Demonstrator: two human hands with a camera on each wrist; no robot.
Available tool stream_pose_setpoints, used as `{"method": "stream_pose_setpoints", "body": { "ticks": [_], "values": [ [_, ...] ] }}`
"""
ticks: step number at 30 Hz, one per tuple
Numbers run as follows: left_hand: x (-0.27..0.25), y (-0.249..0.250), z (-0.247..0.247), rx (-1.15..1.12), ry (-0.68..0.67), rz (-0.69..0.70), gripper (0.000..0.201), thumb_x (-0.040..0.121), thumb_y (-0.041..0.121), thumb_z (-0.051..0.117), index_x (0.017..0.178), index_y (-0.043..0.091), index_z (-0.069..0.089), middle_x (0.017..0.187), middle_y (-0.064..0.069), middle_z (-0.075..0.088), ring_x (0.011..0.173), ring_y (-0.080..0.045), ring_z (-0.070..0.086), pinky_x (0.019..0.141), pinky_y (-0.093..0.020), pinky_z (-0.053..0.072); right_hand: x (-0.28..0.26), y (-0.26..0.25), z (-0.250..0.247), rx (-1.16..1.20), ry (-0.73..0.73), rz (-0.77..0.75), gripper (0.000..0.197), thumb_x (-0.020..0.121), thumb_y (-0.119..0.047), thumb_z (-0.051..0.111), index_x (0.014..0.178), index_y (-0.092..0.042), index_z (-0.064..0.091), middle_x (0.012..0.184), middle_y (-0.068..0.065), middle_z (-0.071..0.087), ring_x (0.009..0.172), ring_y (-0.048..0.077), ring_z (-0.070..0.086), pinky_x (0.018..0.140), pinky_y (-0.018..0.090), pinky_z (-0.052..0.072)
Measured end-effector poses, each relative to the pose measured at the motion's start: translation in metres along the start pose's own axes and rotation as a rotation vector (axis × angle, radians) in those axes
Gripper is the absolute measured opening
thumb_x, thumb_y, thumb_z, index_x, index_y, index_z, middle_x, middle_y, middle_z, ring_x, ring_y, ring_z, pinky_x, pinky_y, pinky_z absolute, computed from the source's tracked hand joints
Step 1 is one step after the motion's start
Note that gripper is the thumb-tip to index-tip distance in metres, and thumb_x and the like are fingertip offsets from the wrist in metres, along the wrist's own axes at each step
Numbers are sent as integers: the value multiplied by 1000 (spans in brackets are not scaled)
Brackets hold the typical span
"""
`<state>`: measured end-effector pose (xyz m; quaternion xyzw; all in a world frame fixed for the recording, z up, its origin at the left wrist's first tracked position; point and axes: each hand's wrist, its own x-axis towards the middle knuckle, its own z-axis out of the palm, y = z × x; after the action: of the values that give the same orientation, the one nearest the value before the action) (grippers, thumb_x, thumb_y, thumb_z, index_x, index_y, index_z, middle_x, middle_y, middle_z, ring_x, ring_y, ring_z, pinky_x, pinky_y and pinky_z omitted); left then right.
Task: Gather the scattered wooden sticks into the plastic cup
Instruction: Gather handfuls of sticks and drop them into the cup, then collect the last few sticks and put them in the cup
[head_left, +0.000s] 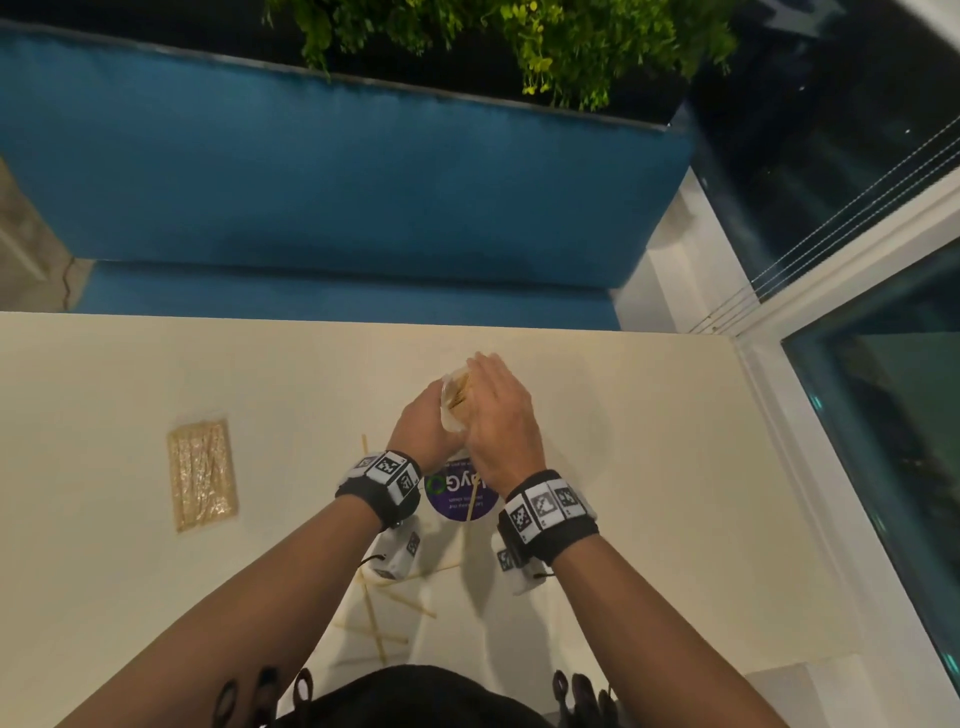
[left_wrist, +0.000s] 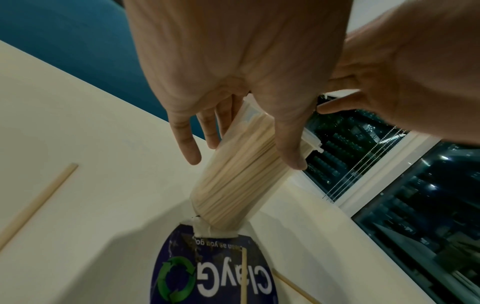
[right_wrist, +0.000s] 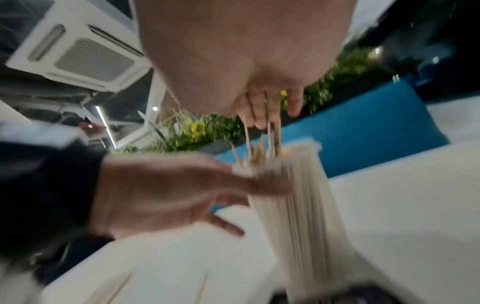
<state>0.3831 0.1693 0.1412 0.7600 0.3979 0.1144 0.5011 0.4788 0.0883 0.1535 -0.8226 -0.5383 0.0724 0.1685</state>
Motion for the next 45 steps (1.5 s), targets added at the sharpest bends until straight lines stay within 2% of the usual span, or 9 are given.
{"method": "stream_pose_setpoints", "body": {
  "ticks": [8,14,18,24,27,30,34,39,45],
  "values": [
    [-1,-8,1,-11,12,-1,38,97,27,61,134,20,53,120,1,66,107,-22,63,97,-39,51,-25,-7,29,98,25,-13,55,112,-30,26,164,-14,17,172,0,10,158,10,-3,129,44,7],
    [0,-11,4,-18,23,30,44,93,24,67,135,22,53,120,2,66,101,-16,61,93,-33,50,-23,-2,28,156,119,39,53,111,-25,30,162,-12,25,171,1,18,158,9,3,129,37,6],
    [1,-12,4,0,12,3,42,96,25,62,137,21,52,127,-5,67,109,-24,64,97,-38,51,-22,2,39,-5,-34,44,61,110,-40,14,164,-12,14,172,2,9,158,12,-5,128,44,4],
    [2,-14,4,-1,-3,-18,47,94,25,64,139,23,50,127,-5,67,111,-27,65,98,-42,52,-28,4,33,-6,-64,-31,59,110,-38,15,164,-14,15,172,1,10,158,10,-5,129,46,1],
    [1,-15,3,-18,-22,4,63,80,32,80,135,28,49,122,4,67,106,-19,64,93,-38,53,-29,11,18,258,85,-3,49,109,-22,36,157,-12,38,165,2,34,155,11,21,128,36,15],
    [-3,-23,0,-27,-96,-12,86,69,38,90,140,26,42,130,14,56,114,-12,58,96,-36,50,-40,39,6,353,382,191,40,96,4,51,130,-14,62,129,-2,64,122,12,53,106,28,41],
    [-26,-73,-1,253,-99,-135,54,89,33,73,136,12,56,132,-2,59,121,-22,57,102,-38,47,-59,104,32,306,85,570,33,91,7,57,113,-15,67,109,4,67,110,26,59,92,33,48],
    [-93,-143,-12,470,-152,-88,14,84,25,60,96,25,68,95,2,62,95,-27,60,84,-41,51,-88,134,72,11,-273,477,23,89,-8,70,111,-12,67,117,7,60,113,29,53,91,37,44],
    [-180,-198,-39,618,-232,4,39,68,63,70,95,42,51,94,21,44,86,-7,44,75,-28,43,-103,107,96,81,-207,545,11,94,-1,58,95,-5,69,107,13,63,106,32,56,84,35,44]
  ]
}}
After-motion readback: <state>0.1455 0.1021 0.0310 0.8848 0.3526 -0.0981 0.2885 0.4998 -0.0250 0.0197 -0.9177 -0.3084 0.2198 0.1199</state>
